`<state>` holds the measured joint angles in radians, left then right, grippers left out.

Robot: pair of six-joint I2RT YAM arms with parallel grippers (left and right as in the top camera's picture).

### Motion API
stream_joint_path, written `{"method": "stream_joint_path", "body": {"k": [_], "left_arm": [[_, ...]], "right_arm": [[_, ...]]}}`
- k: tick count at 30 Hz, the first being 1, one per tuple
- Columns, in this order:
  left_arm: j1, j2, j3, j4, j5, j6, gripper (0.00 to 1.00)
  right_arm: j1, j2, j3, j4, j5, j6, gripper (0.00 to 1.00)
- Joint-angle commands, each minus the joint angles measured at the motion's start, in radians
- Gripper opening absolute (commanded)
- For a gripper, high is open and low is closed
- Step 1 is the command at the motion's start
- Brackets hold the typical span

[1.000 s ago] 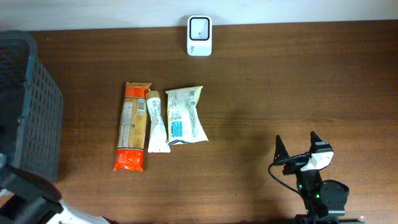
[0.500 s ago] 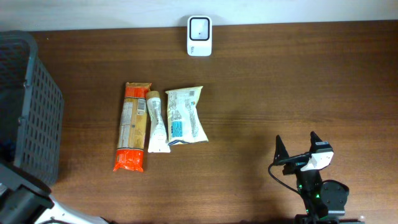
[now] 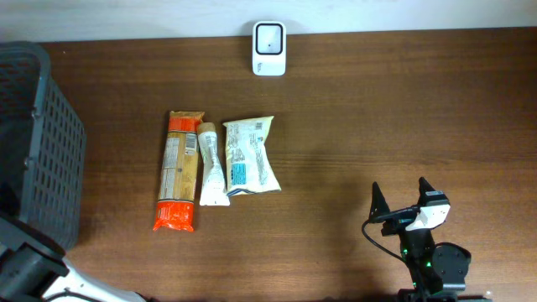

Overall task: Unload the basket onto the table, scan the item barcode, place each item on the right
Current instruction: 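Grasp a small green box in the basket with the left gripper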

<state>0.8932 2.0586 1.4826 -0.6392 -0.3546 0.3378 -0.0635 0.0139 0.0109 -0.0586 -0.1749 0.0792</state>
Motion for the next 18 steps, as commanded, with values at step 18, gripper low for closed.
{"method": "stream_joint_path", "body": {"k": [18], "left_arm": [[-0.294,-0.323,0.548,-0.240,0.269,-0.064,0.00]], "right_arm": [[0.007,-0.006,-0.005,-0.006,0.002,0.006,0.99]]}}
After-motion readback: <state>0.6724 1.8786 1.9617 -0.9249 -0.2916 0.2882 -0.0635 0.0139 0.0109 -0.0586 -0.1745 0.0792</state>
